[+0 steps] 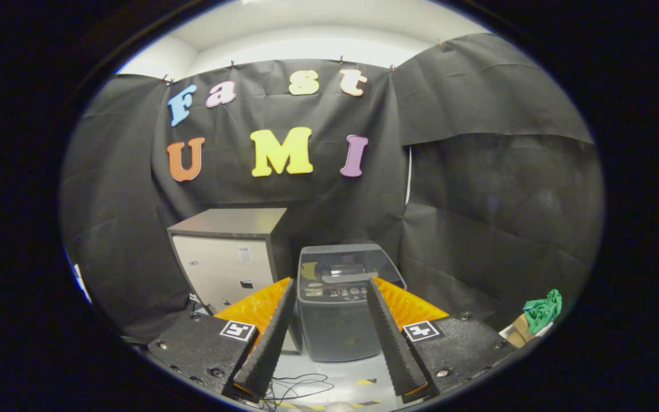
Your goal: Put the clothes into the washing machine and then close the washing machine lid.
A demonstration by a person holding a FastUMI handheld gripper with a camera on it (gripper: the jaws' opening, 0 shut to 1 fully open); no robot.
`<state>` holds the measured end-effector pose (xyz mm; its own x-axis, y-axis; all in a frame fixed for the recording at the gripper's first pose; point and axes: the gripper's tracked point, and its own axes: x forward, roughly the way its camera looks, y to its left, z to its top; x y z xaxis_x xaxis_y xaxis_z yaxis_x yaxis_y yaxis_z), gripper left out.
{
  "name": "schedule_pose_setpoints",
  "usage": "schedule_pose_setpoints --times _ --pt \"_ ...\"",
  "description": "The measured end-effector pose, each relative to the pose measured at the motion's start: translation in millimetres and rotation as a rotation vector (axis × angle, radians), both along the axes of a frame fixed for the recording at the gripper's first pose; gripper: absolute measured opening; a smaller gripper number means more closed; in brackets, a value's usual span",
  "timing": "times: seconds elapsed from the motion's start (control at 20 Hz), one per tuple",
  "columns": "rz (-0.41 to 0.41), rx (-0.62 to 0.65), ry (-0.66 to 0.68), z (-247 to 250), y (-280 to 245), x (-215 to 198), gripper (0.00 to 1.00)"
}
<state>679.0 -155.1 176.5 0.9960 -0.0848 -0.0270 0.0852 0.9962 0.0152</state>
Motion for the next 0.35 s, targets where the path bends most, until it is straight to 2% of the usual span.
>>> schedule_pose_setpoints --times 0.35 --pt "0.025 -0.027 -0.006 1.6 2.1 -3.3 0.80"
